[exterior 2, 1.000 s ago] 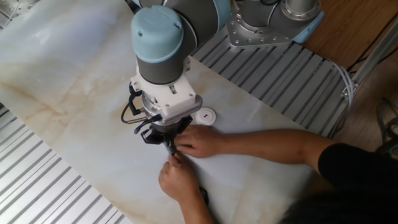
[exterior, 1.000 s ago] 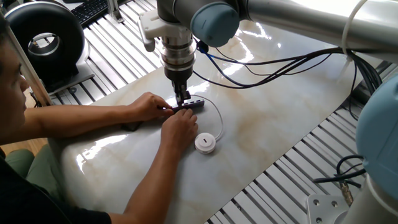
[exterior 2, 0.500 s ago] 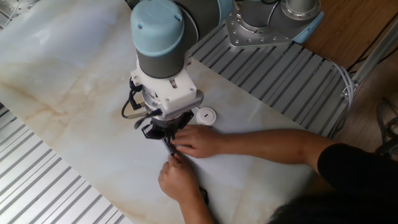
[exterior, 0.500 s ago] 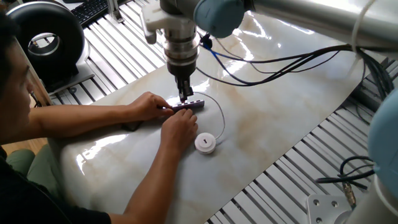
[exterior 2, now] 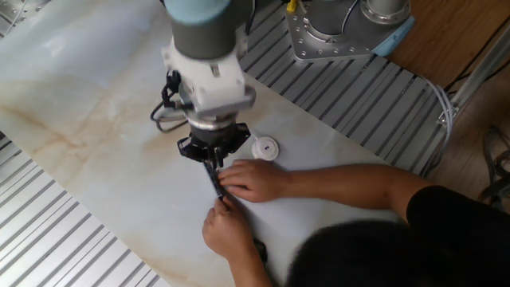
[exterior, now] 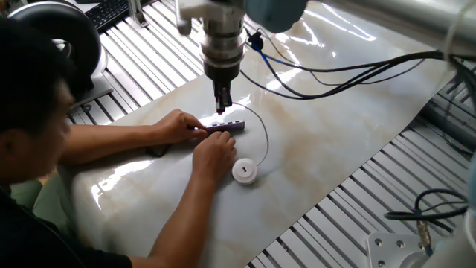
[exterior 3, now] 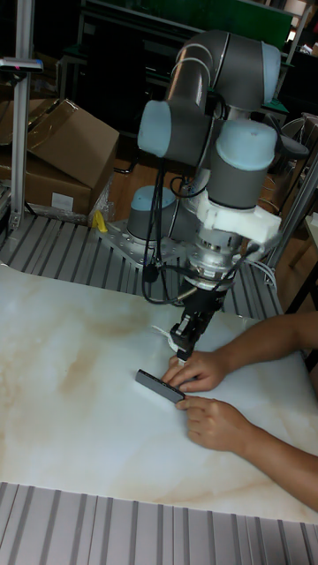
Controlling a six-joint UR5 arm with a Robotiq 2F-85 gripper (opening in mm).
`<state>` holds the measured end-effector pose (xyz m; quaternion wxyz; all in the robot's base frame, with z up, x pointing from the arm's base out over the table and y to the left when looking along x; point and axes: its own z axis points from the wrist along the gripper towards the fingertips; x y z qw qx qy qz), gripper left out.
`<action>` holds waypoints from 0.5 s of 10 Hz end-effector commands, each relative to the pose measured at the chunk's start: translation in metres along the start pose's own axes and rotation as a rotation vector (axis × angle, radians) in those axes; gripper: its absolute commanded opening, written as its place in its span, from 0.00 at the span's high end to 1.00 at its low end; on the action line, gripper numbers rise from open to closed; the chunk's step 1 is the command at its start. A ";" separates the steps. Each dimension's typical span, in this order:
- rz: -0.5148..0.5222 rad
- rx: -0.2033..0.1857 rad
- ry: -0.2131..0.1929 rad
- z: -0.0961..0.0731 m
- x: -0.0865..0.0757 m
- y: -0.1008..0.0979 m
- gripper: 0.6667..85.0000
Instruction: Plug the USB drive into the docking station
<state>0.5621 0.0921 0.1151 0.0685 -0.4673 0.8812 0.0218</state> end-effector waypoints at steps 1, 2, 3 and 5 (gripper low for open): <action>0.006 -0.038 -0.216 -0.026 -0.043 0.009 0.99; -0.037 -0.039 -0.260 -0.032 -0.052 0.012 0.99; -0.075 -0.043 -0.314 -0.038 -0.064 0.017 0.99; -0.108 -0.027 -0.415 -0.049 -0.087 0.017 0.99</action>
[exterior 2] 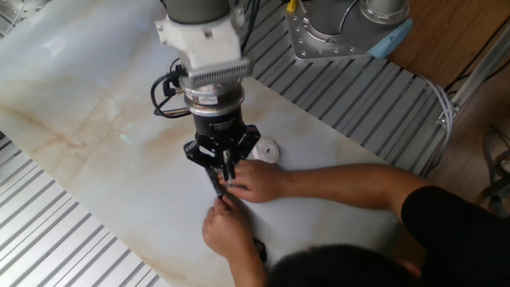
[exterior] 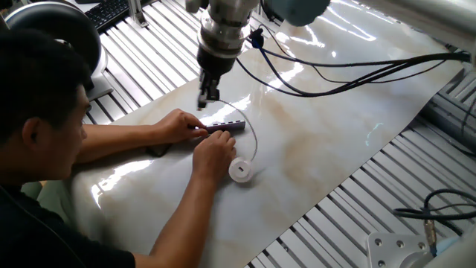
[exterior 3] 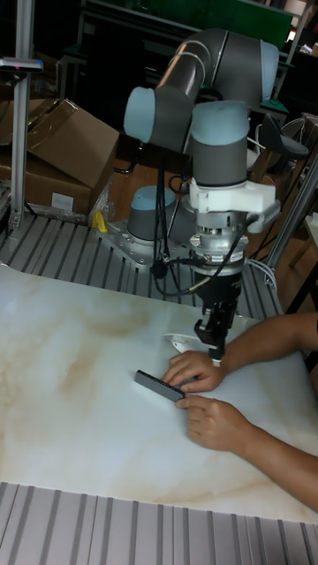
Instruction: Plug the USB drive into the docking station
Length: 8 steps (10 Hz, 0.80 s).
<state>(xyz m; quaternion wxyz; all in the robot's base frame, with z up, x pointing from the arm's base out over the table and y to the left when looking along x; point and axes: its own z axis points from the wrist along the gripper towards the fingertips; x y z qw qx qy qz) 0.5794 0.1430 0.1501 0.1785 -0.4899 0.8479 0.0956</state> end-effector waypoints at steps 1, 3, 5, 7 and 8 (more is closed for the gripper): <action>-0.044 0.016 -0.193 -0.015 -0.047 -0.001 1.00; -0.041 0.036 -0.258 -0.019 -0.063 -0.006 1.00; -0.043 0.040 -0.305 -0.023 -0.073 -0.006 1.00; -0.045 0.031 -0.350 -0.027 -0.083 -0.004 1.00; -0.047 0.029 -0.354 -0.027 -0.084 -0.004 1.00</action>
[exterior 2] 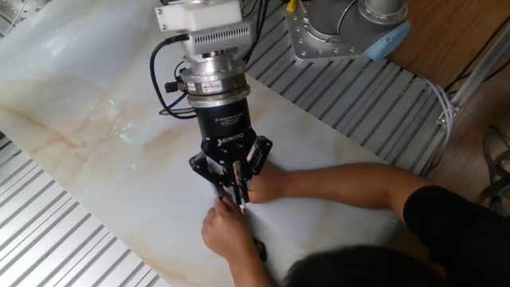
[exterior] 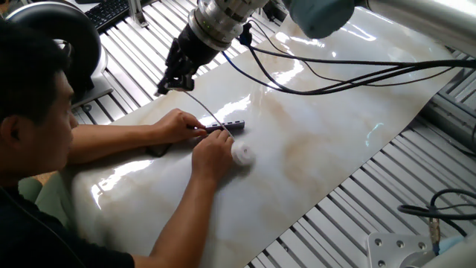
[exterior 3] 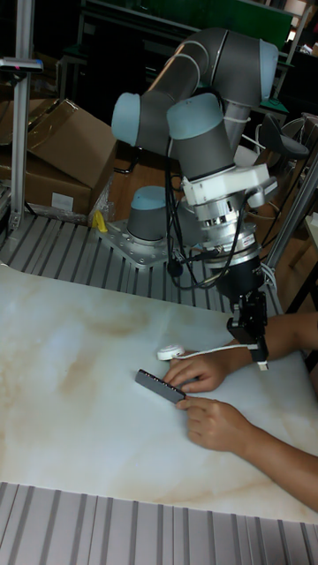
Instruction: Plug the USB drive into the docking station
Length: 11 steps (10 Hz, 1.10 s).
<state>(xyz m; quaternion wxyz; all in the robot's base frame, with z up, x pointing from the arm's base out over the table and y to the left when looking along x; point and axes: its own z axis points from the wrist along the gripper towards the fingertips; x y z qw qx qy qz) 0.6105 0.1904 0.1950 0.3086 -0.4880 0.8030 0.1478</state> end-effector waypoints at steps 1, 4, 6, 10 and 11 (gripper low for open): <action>-0.002 0.001 -0.063 -0.003 -0.015 -0.001 1.00; -0.010 -0.008 -0.089 -0.004 -0.019 0.000 1.00; -0.011 -0.011 -0.093 -0.004 -0.021 0.001 1.00; -0.010 -0.006 -0.036 -0.001 -0.006 -0.001 1.00; 0.003 -0.004 -0.017 -0.001 0.000 -0.001 1.00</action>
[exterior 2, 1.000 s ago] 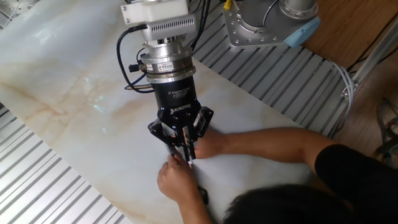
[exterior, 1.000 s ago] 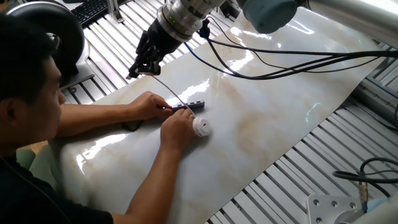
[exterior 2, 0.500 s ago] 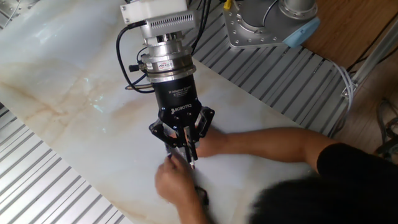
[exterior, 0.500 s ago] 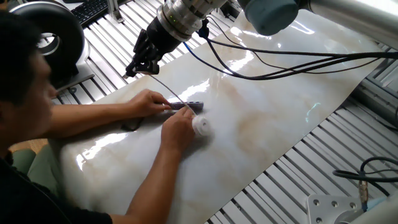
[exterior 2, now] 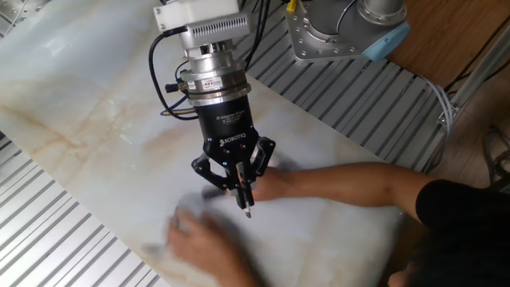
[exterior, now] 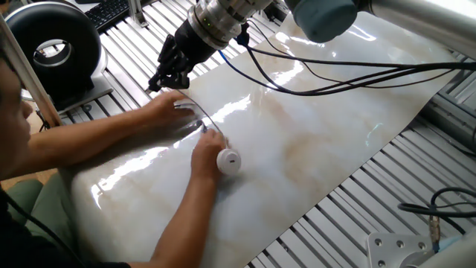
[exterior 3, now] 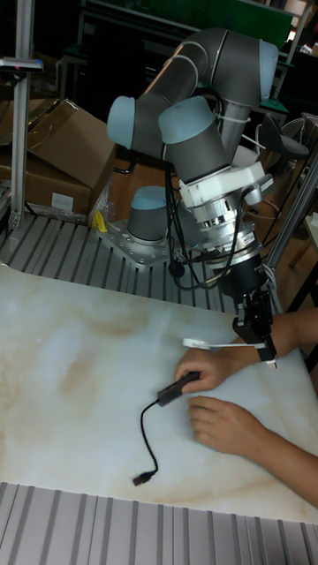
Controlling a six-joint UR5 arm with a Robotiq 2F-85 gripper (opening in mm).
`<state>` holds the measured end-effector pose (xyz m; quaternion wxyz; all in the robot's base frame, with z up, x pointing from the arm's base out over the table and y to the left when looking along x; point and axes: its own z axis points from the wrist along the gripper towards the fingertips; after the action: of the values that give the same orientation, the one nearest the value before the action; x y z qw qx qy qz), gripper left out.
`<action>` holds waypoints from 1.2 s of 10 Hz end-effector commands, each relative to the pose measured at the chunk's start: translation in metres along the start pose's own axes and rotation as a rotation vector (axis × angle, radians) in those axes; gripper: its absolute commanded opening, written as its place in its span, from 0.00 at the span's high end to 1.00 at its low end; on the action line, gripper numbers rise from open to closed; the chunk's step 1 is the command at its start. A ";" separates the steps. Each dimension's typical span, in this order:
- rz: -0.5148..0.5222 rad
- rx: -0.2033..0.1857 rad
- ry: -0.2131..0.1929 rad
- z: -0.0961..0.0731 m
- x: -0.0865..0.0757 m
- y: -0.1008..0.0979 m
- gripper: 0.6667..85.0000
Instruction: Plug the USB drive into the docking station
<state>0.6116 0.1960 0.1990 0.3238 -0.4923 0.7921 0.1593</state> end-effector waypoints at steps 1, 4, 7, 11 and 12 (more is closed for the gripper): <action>0.023 0.004 0.032 -0.002 0.010 -0.003 1.00; 0.049 0.011 0.122 -0.002 0.033 -0.004 1.00; 0.096 0.007 0.319 -0.008 0.082 0.000 1.00; 0.130 0.018 0.574 -0.021 0.139 0.001 0.99; 0.095 0.002 0.609 -0.018 0.146 0.005 0.99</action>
<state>0.5706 0.1086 0.1262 0.1187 -0.4710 0.8728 0.0491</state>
